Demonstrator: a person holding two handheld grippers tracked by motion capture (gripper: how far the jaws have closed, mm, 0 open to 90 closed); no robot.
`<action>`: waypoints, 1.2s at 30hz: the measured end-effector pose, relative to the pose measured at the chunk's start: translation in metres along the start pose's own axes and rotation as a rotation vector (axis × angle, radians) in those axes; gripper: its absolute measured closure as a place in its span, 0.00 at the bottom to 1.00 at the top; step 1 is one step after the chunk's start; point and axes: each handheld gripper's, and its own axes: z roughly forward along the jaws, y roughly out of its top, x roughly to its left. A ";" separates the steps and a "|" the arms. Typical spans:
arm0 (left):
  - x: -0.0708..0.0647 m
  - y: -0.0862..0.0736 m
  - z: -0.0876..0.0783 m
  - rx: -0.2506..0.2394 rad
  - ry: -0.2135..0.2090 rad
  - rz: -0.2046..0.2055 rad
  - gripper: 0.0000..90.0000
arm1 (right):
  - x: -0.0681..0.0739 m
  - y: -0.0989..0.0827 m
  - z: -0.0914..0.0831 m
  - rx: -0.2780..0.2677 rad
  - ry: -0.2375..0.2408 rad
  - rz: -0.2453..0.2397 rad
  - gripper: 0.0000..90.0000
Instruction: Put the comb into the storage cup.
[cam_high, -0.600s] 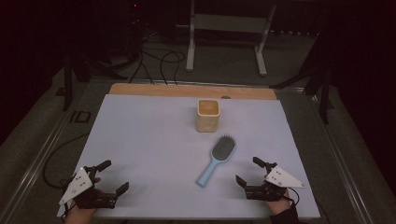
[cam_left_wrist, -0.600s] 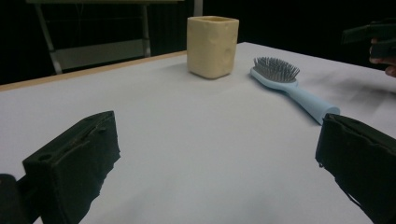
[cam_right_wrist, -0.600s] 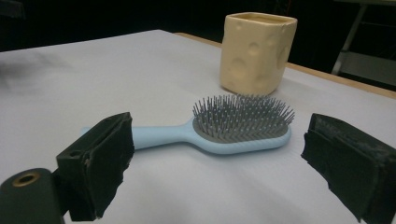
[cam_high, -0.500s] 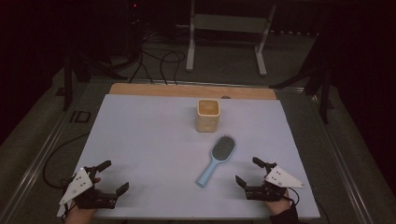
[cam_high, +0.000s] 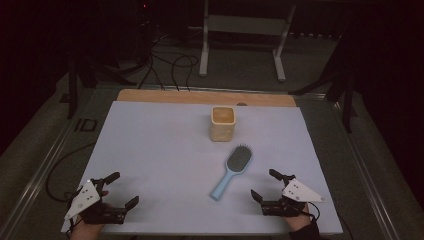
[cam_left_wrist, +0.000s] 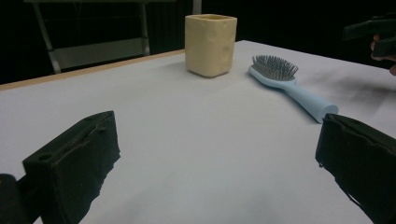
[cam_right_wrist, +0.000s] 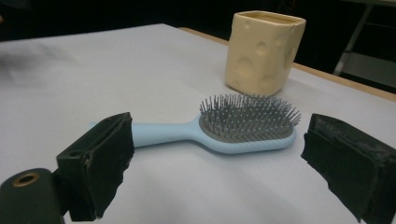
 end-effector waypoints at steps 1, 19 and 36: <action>0.000 0.000 0.000 0.002 0.000 0.000 0.00 | 0.001 0.001 0.000 0.008 -0.008 -0.008 0.09; 0.000 0.001 0.000 -0.002 -0.006 -0.002 0.00 | 0.006 0.029 -0.009 0.074 0.004 0.016 0.09; 0.000 0.001 0.001 0.006 -0.009 -0.001 0.00 | 0.004 0.078 0.002 0.067 0.075 -0.055 0.09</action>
